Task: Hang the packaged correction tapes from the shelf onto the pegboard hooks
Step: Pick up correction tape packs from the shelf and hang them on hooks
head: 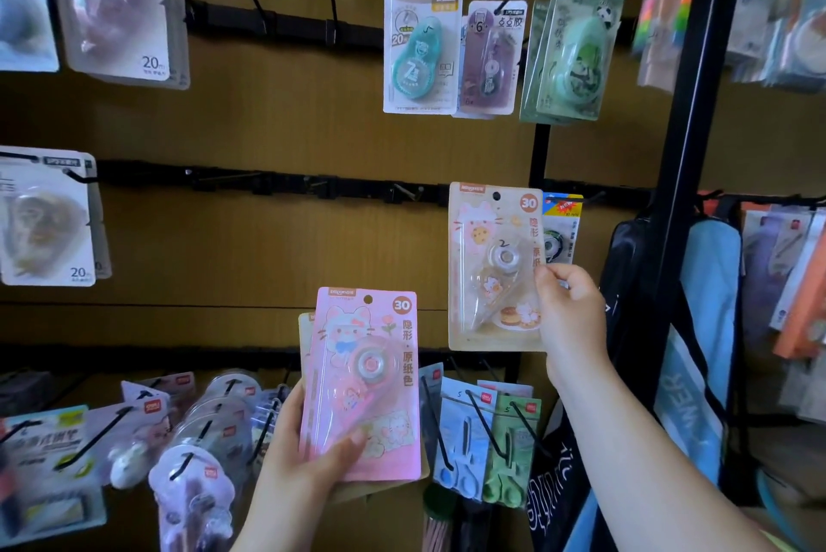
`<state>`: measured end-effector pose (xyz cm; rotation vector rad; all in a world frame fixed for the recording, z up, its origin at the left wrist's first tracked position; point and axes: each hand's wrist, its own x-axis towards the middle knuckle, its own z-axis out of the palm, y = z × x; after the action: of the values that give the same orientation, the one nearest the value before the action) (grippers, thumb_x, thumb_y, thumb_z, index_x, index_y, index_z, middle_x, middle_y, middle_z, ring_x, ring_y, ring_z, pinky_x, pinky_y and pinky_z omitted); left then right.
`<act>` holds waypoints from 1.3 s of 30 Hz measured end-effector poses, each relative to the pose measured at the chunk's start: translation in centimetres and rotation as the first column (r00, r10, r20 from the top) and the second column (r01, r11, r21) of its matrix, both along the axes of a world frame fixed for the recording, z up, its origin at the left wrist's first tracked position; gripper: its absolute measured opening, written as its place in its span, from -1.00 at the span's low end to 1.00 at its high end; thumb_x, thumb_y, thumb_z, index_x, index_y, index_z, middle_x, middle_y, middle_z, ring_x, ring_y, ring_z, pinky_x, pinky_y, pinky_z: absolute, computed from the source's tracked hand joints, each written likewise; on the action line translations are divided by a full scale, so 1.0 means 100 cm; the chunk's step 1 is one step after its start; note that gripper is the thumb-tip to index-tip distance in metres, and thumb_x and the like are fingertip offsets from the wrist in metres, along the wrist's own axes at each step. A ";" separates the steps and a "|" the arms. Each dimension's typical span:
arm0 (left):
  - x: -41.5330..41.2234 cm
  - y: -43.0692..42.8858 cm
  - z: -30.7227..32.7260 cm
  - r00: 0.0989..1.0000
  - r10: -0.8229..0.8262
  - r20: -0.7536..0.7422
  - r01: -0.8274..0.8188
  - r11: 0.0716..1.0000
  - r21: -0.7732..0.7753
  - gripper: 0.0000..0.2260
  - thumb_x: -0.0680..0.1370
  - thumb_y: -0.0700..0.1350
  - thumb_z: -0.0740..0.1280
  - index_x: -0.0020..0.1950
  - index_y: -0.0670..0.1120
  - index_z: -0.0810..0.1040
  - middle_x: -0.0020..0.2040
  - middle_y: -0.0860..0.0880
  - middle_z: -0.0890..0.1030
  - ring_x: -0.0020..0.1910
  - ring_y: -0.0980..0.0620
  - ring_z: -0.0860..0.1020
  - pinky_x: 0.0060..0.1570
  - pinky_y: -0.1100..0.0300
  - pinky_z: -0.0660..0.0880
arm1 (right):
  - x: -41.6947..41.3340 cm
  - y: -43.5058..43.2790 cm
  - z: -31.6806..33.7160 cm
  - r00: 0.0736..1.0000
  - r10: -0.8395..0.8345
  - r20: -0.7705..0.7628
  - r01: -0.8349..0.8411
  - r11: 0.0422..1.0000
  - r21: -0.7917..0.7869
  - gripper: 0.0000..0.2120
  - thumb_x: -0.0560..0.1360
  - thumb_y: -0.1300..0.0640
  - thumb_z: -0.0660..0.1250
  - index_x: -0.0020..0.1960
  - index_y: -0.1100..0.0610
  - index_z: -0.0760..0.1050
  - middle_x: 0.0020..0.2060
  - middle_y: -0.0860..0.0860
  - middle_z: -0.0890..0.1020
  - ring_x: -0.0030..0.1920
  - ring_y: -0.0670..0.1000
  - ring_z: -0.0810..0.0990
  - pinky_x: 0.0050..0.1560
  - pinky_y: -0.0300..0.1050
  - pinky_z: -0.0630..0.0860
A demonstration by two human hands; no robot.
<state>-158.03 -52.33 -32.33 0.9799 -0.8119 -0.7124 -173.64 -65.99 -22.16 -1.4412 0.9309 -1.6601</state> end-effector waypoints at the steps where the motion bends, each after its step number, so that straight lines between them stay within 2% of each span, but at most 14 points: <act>1: 0.001 0.000 0.000 1.000 0.000 -0.001 0.000 1.000 0.000 -0.10 -0.16 0.01 0.55 0.17 0.12 0.39 0.11 -0.02 0.56 0.10 -0.12 0.56 0.09 -0.21 0.51 | 0.000 0.000 0.001 1.000 0.000 0.017 0.000 1.000 -0.003 -0.93 0.55 0.14 0.18 -0.01 0.11 0.42 -0.03 0.08 0.53 -0.03 0.05 0.51 -0.06 -0.07 0.46; 4: 0.001 0.001 0.001 1.000 -0.006 -0.006 0.006 1.000 0.001 -0.13 -0.19 0.02 0.57 0.10 0.17 0.38 0.15 -0.05 0.55 0.12 -0.13 0.55 0.10 -0.23 0.50 | 0.001 0.000 0.000 0.999 0.005 0.048 -0.005 1.000 -0.003 -0.93 0.56 0.14 0.17 -0.02 0.11 0.41 -0.01 0.09 0.53 -0.03 0.04 0.50 -0.10 -0.13 0.44; 7: 0.001 0.000 0.001 1.000 0.008 0.000 -0.008 1.000 0.010 -0.05 -0.14 -0.02 0.60 0.23 0.07 0.36 0.15 -0.07 0.53 0.13 -0.14 0.54 0.10 -0.24 0.50 | -0.001 0.000 0.000 0.999 -0.010 0.044 0.010 1.000 -0.004 -0.93 0.56 0.15 0.17 -0.01 0.11 0.42 -0.02 0.08 0.53 -0.05 0.03 0.49 -0.17 -0.18 0.42; 11: 0.001 0.001 0.000 1.000 0.011 -0.020 -0.011 1.000 -0.002 -0.19 -0.09 -0.05 0.55 0.13 0.15 0.38 0.16 -0.06 0.54 0.13 -0.15 0.54 0.11 -0.23 0.49 | -0.001 -0.002 0.002 0.999 -0.024 0.038 0.024 1.000 0.003 -0.90 0.55 0.15 0.17 0.00 0.13 0.44 -0.05 0.06 0.51 -0.08 0.02 0.46 -0.24 -0.23 0.37; 14: 0.002 0.000 -0.002 1.000 0.003 -0.010 -0.004 1.000 -0.011 -0.02 -0.22 0.02 0.58 0.19 0.11 0.40 0.11 -0.02 0.56 0.09 -0.10 0.56 0.08 -0.20 0.52 | 0.001 -0.004 0.002 1.000 -0.008 -0.004 0.008 0.999 0.038 -0.92 0.55 0.14 0.17 0.00 0.10 0.42 -0.05 0.06 0.52 -0.09 0.03 0.48 -0.18 -0.14 0.40; 17: 0.004 0.001 -0.002 1.000 0.016 -0.001 -0.016 1.000 -0.012 -0.18 -0.02 -0.11 0.55 0.21 0.08 0.36 0.16 -0.07 0.55 0.12 -0.13 0.55 0.09 -0.17 0.51 | 0.002 -0.007 0.003 1.000 -0.006 -0.016 0.006 0.999 0.032 -0.94 0.56 0.15 0.16 -0.02 0.10 0.40 -0.13 0.03 0.50 -0.20 -0.01 0.46 -0.22 -0.15 0.38; 21: 0.009 -0.001 -0.005 1.000 0.020 0.021 -0.020 1.000 -0.015 -0.09 -0.08 -0.13 0.57 0.25 0.03 0.38 0.10 -0.04 0.57 0.09 -0.13 0.56 0.04 -0.12 0.53 | 0.012 -0.018 0.008 0.999 -0.022 -0.040 0.023 0.999 0.022 -0.94 0.57 0.18 0.13 -0.04 0.11 0.37 -0.32 -0.08 0.38 -0.34 -0.12 0.32 -0.33 -0.28 0.27; 23: 0.012 -0.003 -0.004 0.999 0.041 0.005 -0.041 0.999 -0.010 -0.20 0.00 -0.17 0.52 0.21 0.05 0.37 0.12 -0.07 0.56 0.13 -0.16 0.54 0.09 -0.14 0.50 | 0.021 -0.028 0.011 0.999 -0.030 -0.038 0.031 0.999 0.025 -0.92 0.57 0.20 0.12 -0.02 0.13 0.38 -0.33 -0.09 0.38 -0.35 -0.14 0.32 -0.36 -0.29 0.26; 26: 0.019 -0.008 -0.004 0.996 0.084 0.008 -0.083 0.996 -0.009 -0.32 0.10 -0.21 0.43 0.18 0.04 0.34 0.09 -0.07 0.55 0.15 -0.18 0.51 0.03 -0.05 0.48 | 0.037 -0.047 0.014 0.996 -0.058 -0.073 0.060 0.998 0.030 -0.92 0.56 0.21 0.11 -0.03 0.14 0.37 -0.35 -0.07 0.38 -0.36 -0.13 0.33 -0.38 -0.27 0.26; 28: 0.024 -0.011 -0.003 0.995 0.100 0.029 -0.100 0.995 -0.005 -0.34 0.17 -0.25 0.44 0.22 0.01 0.33 0.09 -0.06 0.55 0.17 -0.17 0.49 0.07 -0.05 0.46 | 0.049 -0.060 0.016 0.992 -0.075 -0.097 0.079 0.996 0.031 -0.93 0.56 0.22 0.11 -0.05 0.15 0.36 -0.36 -0.06 0.37 -0.35 -0.08 0.35 -0.37 -0.22 0.28; 31: 0.031 -0.016 -0.002 0.995 0.090 0.043 -0.090 0.996 0.007 -0.34 0.22 -0.22 0.46 0.27 -0.01 0.32 0.13 -0.07 0.53 0.18 -0.16 0.50 0.04 -0.03 0.50 | 0.063 -0.080 0.016 0.986 -0.099 -0.132 0.108 0.992 0.061 -0.93 0.55 0.21 0.10 -0.06 0.16 0.35 -0.37 -0.04 0.39 -0.21 0.06 0.40 -0.19 -0.15 0.31; 34: 0.036 -0.020 -0.004 0.994 0.097 0.043 -0.099 0.995 0.033 -0.37 0.22 -0.26 0.49 0.21 0.01 0.33 0.10 -0.05 0.53 0.14 -0.14 0.52 0.05 -0.05 0.51 | 0.071 -0.087 0.014 0.981 -0.095 -0.169 0.112 0.990 0.091 -0.87 0.54 0.23 0.11 0.01 0.21 0.41 -0.19 0.10 0.50 -0.12 0.08 0.42 -0.13 -0.13 0.31; 37: 0.037 -0.021 -0.006 0.997 0.077 0.006 -0.077 0.996 0.043 -0.44 0.19 -0.27 0.49 0.08 0.08 0.39 0.01 0.02 0.55 0.01 -0.04 0.56 -0.15 0.04 0.60 | 0.070 -0.073 0.004 0.986 -0.146 -0.075 0.151 0.986 0.066 -0.73 0.54 0.28 0.11 0.23 0.25 0.36 0.10 0.16 0.50 0.00 0.09 0.44 -0.08 -0.17 0.30; 39: 0.037 -0.022 -0.009 0.997 0.084 -0.003 -0.083 0.996 0.031 -0.42 0.14 -0.20 0.43 0.10 0.12 0.38 0.03 0.03 0.56 0.02 -0.04 0.57 -0.08 -0.02 0.58 | 0.067 -0.051 -0.008 0.990 -0.141 0.002 0.141 0.990 0.003 -0.75 0.55 0.27 0.13 0.21 0.22 0.35 0.08 0.11 0.50 0.00 0.04 0.45 -0.10 -0.14 0.32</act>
<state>-154.32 -54.55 -33.27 1.0343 -0.7541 -0.6564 -166.89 -71.08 -22.95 -1.3989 1.0542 -1.7616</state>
